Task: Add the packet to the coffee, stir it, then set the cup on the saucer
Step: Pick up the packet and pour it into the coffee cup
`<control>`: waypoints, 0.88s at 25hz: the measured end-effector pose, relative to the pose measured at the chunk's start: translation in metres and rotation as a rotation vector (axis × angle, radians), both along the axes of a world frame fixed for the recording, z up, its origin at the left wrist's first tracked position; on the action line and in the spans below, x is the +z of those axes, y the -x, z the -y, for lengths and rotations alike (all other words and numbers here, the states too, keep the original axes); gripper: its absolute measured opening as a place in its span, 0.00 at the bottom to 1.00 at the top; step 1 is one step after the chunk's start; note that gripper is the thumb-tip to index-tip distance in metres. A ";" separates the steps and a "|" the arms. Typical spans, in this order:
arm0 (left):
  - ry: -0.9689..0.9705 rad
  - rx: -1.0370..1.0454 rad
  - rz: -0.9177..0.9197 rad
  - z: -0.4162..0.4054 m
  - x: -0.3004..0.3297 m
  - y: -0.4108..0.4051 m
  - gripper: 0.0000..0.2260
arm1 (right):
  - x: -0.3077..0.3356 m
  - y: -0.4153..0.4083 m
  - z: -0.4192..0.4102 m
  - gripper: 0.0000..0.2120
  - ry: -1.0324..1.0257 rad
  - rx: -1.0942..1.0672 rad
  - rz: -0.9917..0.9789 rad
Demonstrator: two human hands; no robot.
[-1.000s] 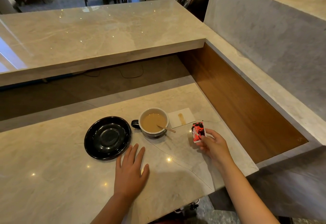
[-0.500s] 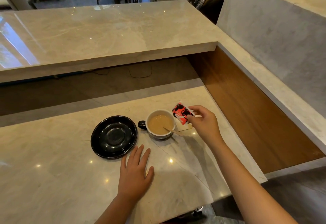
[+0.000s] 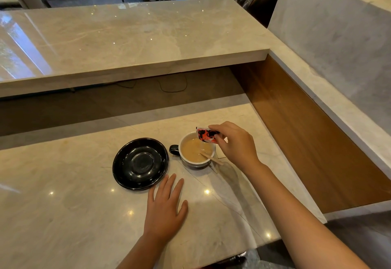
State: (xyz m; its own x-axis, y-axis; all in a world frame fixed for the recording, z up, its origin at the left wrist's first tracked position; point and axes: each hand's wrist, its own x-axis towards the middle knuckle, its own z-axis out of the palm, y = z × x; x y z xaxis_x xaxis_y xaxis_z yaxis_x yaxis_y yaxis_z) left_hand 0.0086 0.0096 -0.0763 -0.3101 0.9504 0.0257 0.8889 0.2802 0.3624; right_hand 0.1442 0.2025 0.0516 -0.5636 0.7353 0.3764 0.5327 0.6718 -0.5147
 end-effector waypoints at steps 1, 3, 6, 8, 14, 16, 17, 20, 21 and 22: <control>0.002 -0.001 -0.001 0.000 0.000 0.000 0.26 | 0.000 0.000 0.000 0.13 0.001 -0.004 0.003; 0.004 -0.004 -0.003 0.000 0.000 0.000 0.26 | -0.003 0.002 0.000 0.12 0.061 -0.039 -0.036; -0.006 -0.003 0.009 0.000 0.001 0.000 0.26 | -0.008 0.002 -0.002 0.09 0.377 -0.174 -0.251; -0.004 -0.003 0.006 0.000 0.002 0.000 0.26 | -0.012 -0.004 -0.002 0.08 0.614 -0.241 -0.408; 0.004 -0.013 -0.002 0.000 0.003 0.000 0.26 | -0.025 -0.033 0.014 0.06 1.259 -0.325 -1.005; 0.001 -0.011 0.002 -0.001 0.003 0.000 0.26 | -0.029 -0.040 0.017 0.04 1.381 -0.289 -1.163; -0.003 -0.012 0.002 -0.001 0.004 -0.001 0.26 | -0.031 -0.044 0.018 0.04 1.422 -0.282 -1.224; -0.007 -0.010 -0.006 0.000 0.004 -0.001 0.26 | -0.036 -0.057 0.021 0.03 1.424 -0.316 -1.268; -0.006 -0.008 -0.010 0.000 0.003 0.000 0.26 | -0.038 -0.062 0.021 0.03 1.395 -0.340 -1.249; -0.004 -0.008 -0.015 0.000 0.003 0.000 0.26 | -0.039 -0.068 0.021 0.04 1.360 -0.369 -1.223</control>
State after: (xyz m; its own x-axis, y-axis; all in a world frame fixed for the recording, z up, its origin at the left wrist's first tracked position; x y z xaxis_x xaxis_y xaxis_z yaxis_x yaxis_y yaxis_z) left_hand 0.0088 0.0099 -0.0736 -0.3017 0.9528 0.0345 0.8967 0.2713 0.3498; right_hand 0.2121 0.1816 0.0122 -0.2309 0.8476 -0.4778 -0.4955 -0.5251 -0.6920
